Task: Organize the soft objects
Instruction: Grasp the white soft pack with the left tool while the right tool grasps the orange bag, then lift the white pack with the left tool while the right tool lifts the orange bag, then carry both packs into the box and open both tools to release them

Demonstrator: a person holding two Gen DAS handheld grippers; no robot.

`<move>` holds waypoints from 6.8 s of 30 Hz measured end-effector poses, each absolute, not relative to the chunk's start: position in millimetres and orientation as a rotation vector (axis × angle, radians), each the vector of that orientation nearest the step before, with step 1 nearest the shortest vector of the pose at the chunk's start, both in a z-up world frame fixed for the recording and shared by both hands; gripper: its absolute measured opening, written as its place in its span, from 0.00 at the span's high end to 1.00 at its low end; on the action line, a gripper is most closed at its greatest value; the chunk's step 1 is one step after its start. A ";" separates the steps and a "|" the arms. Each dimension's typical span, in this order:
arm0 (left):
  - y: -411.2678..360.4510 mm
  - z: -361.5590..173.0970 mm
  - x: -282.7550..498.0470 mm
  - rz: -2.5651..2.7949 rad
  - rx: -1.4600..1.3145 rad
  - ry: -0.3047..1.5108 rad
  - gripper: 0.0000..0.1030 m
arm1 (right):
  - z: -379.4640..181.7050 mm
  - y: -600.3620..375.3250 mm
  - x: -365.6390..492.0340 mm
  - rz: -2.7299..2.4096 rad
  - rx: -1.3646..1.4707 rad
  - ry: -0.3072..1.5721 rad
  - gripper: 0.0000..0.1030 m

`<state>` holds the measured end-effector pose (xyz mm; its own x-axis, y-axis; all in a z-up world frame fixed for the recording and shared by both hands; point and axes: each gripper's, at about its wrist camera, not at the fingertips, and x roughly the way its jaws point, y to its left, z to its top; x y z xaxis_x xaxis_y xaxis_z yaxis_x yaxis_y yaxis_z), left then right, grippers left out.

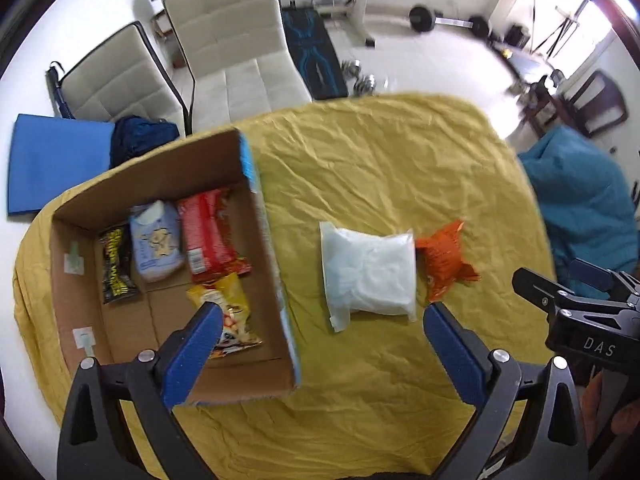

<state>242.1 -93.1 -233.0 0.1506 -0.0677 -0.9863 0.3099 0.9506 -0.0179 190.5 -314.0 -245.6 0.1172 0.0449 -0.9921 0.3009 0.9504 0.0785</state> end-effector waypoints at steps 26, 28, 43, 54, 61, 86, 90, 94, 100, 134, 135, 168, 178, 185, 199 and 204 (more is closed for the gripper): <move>-181.6 -353.4 282.3 -0.236 0.331 1.626 0.02 | -348.6 -408.4 168.6 -0.293 0.296 1.647 0.43; -189.7 -371.9 281.2 -0.233 0.355 1.669 0.02 | -351.9 -422.8 163.2 -0.314 0.304 1.665 0.43; -178.3 -434.4 299.0 -0.215 0.318 1.794 0.02 | -375.6 -444.6 172.2 -0.274 0.366 1.714 0.40; -160.9 -415.2 300.1 -0.294 0.194 1.783 0.10 | -365.1 -453.0 179.7 -0.238 0.447 1.700 0.40; -175.7 -411.6 288.0 -0.383 0.176 1.816 0.10 | -371.4 -452.2 180.7 -0.221 0.428 1.745 0.37; -207.2 -369.3 247.7 -0.361 0.241 1.597 0.21 | -345.3 -438.1 172.0 -0.228 0.434 1.640 0.51; -209.9 -349.9 242.0 -0.382 0.219 1.562 0.23 | -328.5 -428.6 171.7 -0.211 0.427 1.618 0.52; -195.6 -319.1 248.0 -0.400 0.187 1.526 0.25 | -310.8 -419.2 170.2 -0.189 0.433 1.595 0.52; -180.8 -288.4 249.2 -0.404 0.130 1.493 0.29 | -283.8 -406.8 175.6 -0.137 0.439 1.547 0.52; -251.4 -409.8 280.7 -0.340 0.194 1.748 0.06 | -349.0 -434.5 163.1 -0.267 0.370 1.648 0.53; -254.0 -414.9 281.4 -0.326 0.224 1.742 0.06 | -349.9 -436.5 163.3 -0.270 0.370 1.651 0.53; 5.9 -210.0 271.4 -0.211 -0.022 1.335 0.28 | -209.2 -215.7 206.3 0.128 0.255 1.377 0.53; 157.6 -259.2 283.2 -0.091 -0.113 1.464 0.32 | -248.6 -42.3 244.0 0.260 0.262 1.454 0.53; 202.0 -318.5 295.4 -0.101 -0.141 1.600 0.39 | -318.1 22.4 252.7 0.255 0.213 1.562 0.53; 201.1 -347.1 294.1 -0.186 -0.157 1.673 0.39 | -391.4 59.4 260.2 0.242 0.188 1.678 0.53; 210.7 -348.3 293.1 -0.155 -0.136 1.677 0.37 | -410.5 77.0 261.9 0.272 0.216 1.719 0.53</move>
<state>293.1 210.7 -348.3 -0.1114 -0.1806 -0.9772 0.0015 0.9833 -0.1819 261.9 77.0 -410.5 -0.1644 0.2952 -0.9412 -0.0103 0.9536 0.3009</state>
